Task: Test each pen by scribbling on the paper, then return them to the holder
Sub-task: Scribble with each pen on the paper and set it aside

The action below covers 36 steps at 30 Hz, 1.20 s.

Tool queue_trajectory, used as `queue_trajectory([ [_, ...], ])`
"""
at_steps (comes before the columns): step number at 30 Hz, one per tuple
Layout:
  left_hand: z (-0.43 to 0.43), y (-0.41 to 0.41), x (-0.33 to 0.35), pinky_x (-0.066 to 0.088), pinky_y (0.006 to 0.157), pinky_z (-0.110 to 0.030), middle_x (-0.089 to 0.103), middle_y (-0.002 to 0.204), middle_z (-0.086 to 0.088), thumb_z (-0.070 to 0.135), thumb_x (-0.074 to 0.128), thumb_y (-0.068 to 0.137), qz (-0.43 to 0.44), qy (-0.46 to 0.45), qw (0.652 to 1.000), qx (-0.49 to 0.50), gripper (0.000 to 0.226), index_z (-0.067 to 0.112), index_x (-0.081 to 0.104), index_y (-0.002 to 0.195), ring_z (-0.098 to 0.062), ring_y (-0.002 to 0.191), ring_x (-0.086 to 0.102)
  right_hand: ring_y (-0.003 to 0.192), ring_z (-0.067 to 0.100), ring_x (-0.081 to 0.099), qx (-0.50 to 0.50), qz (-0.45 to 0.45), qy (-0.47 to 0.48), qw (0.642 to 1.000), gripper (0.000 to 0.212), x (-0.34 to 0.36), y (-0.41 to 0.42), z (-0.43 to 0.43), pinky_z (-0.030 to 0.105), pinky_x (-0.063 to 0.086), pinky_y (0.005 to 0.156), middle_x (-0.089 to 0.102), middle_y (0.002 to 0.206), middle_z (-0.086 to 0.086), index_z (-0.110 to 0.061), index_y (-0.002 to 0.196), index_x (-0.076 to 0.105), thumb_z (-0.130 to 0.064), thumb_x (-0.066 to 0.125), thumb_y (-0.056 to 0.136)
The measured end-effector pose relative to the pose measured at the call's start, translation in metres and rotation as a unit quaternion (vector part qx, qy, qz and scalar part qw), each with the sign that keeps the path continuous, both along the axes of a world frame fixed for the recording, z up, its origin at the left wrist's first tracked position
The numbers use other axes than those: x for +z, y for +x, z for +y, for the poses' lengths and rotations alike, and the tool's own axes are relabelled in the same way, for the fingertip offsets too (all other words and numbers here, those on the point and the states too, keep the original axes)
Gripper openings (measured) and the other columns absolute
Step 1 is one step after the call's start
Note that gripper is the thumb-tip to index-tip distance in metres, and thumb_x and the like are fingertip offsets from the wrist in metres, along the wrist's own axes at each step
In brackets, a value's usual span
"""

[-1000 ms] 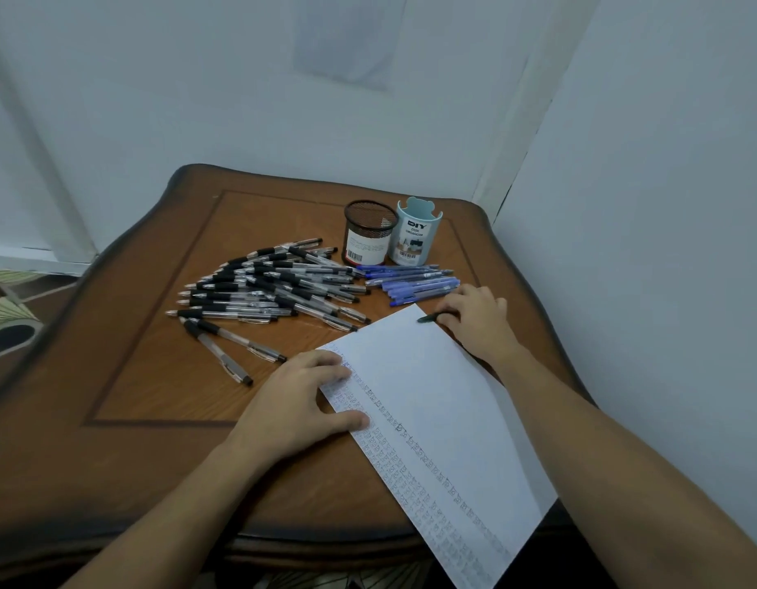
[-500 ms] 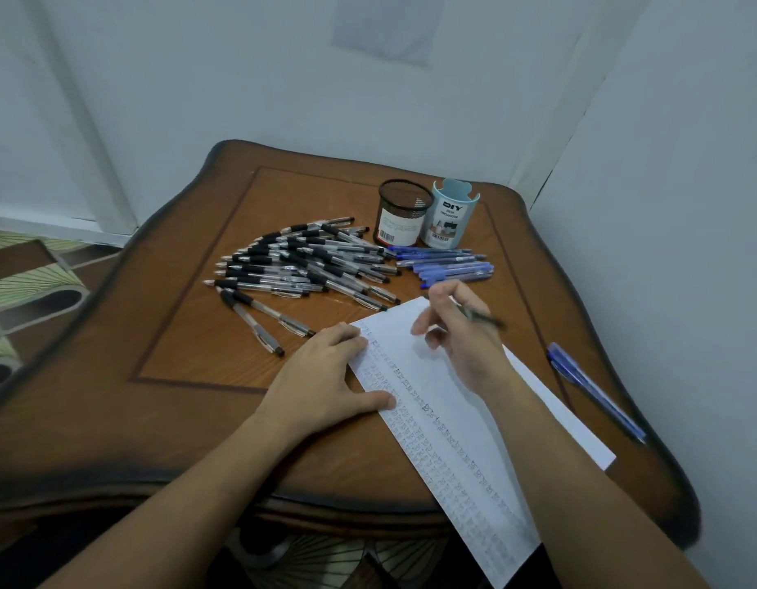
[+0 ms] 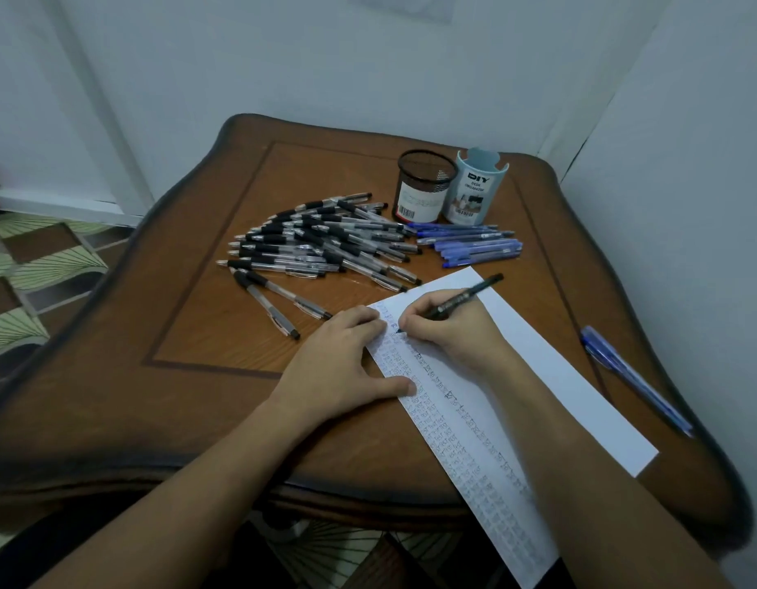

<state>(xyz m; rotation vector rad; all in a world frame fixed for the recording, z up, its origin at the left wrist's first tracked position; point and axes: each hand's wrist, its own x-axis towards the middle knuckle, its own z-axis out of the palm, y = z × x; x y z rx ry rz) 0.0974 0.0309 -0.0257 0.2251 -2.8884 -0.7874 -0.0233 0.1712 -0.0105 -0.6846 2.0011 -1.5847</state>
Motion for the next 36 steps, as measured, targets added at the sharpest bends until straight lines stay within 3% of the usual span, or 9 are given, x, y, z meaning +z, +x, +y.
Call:
queue_trajectory([
  [3, -0.0001, -0.0005, 0.0001, 0.028, 0.108, -0.024, 0.038, 0.150, 0.011, 0.073, 0.067, 0.070, -0.003, 0.000, 1.000, 0.001, 0.093, 0.021, 0.048, 0.144, -0.005, 0.134, 0.033, 0.066, 0.007, 0.060, -0.007, 0.027, 0.014, 1.000, 0.014, 0.0004, -0.0008, 0.0004, 0.022, 0.048, 0.063, 0.069, 0.067, 0.004, -0.009, 0.074, 0.075, 0.000, 0.071, 0.084],
  [7, 0.0001, -0.0006, 0.0000, 0.029, 0.107, -0.024, 0.038, 0.150, 0.011, 0.073, 0.068, 0.070, -0.002, -0.002, 1.000, 0.003, 0.092, 0.021, 0.049, 0.143, -0.005, 0.134, 0.033, 0.080, 0.015, 0.066, -0.021, 0.019, 0.021, 0.999, 0.022, -0.0041, -0.0009, 0.0032, 0.039, 0.054, 0.082, 0.073, 0.079, 0.012, -0.018, 0.072, 0.077, -0.003, 0.068, 0.085],
  [11, -0.0001, -0.0006, -0.0005, 0.029, 0.107, -0.025, 0.038, 0.150, 0.011, 0.073, 0.068, 0.069, -0.003, 0.000, 1.000, 0.005, 0.092, 0.021, 0.049, 0.143, -0.005, 0.134, 0.033, 0.075, 0.007, 0.063, -0.020, 0.052, 0.042, 0.998, 0.018, -0.0051, 0.0012, 0.0058, 0.030, 0.049, 0.073, 0.073, 0.071, 0.000, -0.022, 0.068, 0.077, -0.009, 0.068, 0.077],
  [16, 0.0001, -0.0005, -0.0003, 0.029, 0.107, -0.024, 0.039, 0.149, 0.011, 0.073, 0.068, 0.069, 0.000, 0.004, 1.000, 0.004, 0.092, 0.020, 0.049, 0.142, -0.005, 0.134, 0.034, 0.070, 0.006, 0.062, -0.013, 0.060, 0.054, 0.997, 0.016, -0.0044, 0.0047, 0.0058, 0.030, 0.050, 0.069, 0.072, 0.069, -0.001, -0.023, 0.066, 0.076, -0.013, 0.067, 0.074],
  [19, 0.0001, -0.0002, 0.0000, 0.029, 0.107, -0.024, 0.039, 0.149, 0.011, 0.072, 0.068, 0.070, 0.001, 0.005, 1.000, 0.001, 0.092, 0.020, 0.049, 0.143, -0.005, 0.134, 0.034, 0.067, 0.004, 0.059, -0.009, 0.064, 0.052, 0.997, 0.021, -0.0039, 0.0050, 0.0063, 0.028, 0.046, 0.066, 0.068, 0.064, -0.005, -0.021, 0.064, 0.075, -0.006, 0.069, 0.077],
  [22, 0.0000, 0.0000, 0.0004, 0.029, 0.107, -0.024, 0.038, 0.150, 0.011, 0.072, 0.068, 0.070, 0.000, 0.006, 1.000, 0.000, 0.092, 0.020, 0.048, 0.143, -0.005, 0.135, 0.034, 0.067, 0.005, 0.059, -0.001, 0.071, 0.059, 0.996, 0.024, -0.0047, 0.0048, 0.0066, 0.028, 0.046, 0.066, 0.068, 0.064, -0.004, -0.021, 0.065, 0.075, -0.002, 0.068, 0.079],
  [26, -0.0001, 0.0000, 0.0000, 0.029, 0.106, -0.024, 0.038, 0.150, 0.011, 0.071, 0.069, 0.070, 0.001, 0.008, 1.000, 0.001, 0.091, 0.020, 0.049, 0.142, -0.005, 0.134, 0.034, 0.065, 0.006, 0.059, -0.001, 0.071, 0.057, 0.996, 0.011, -0.0045, 0.0057, 0.0058, 0.027, 0.047, 0.064, 0.068, 0.063, -0.003, -0.018, 0.066, 0.075, -0.014, 0.066, 0.071],
  [32, 0.0004, 0.0000, -0.0006, 0.028, 0.104, -0.022, 0.040, 0.149, 0.011, 0.070, 0.070, 0.070, 0.005, 0.010, 1.000, 0.002, 0.089, 0.020, 0.051, 0.141, -0.005, 0.133, 0.034, 0.062, 0.008, 0.060, -0.003, 0.063, 0.049, 0.997, 0.016, -0.0051, 0.0049, 0.0061, 0.023, 0.048, 0.059, 0.068, 0.064, 0.003, -0.008, 0.071, 0.074, 0.002, 0.066, 0.080],
  [36, 0.0002, -0.0004, -0.0015, 0.026, 0.103, -0.020, 0.038, 0.149, 0.012, 0.071, 0.069, 0.070, 0.002, 0.007, 1.000, 0.002, 0.089, 0.021, 0.049, 0.142, -0.004, 0.134, 0.033, 0.063, 0.006, 0.058, -0.011, 0.079, 0.055, 0.995, 0.014, -0.0059, 0.0039, 0.0069, 0.021, 0.046, 0.059, 0.068, 0.066, 0.005, -0.008, 0.071, 0.074, 0.000, 0.067, 0.080],
])
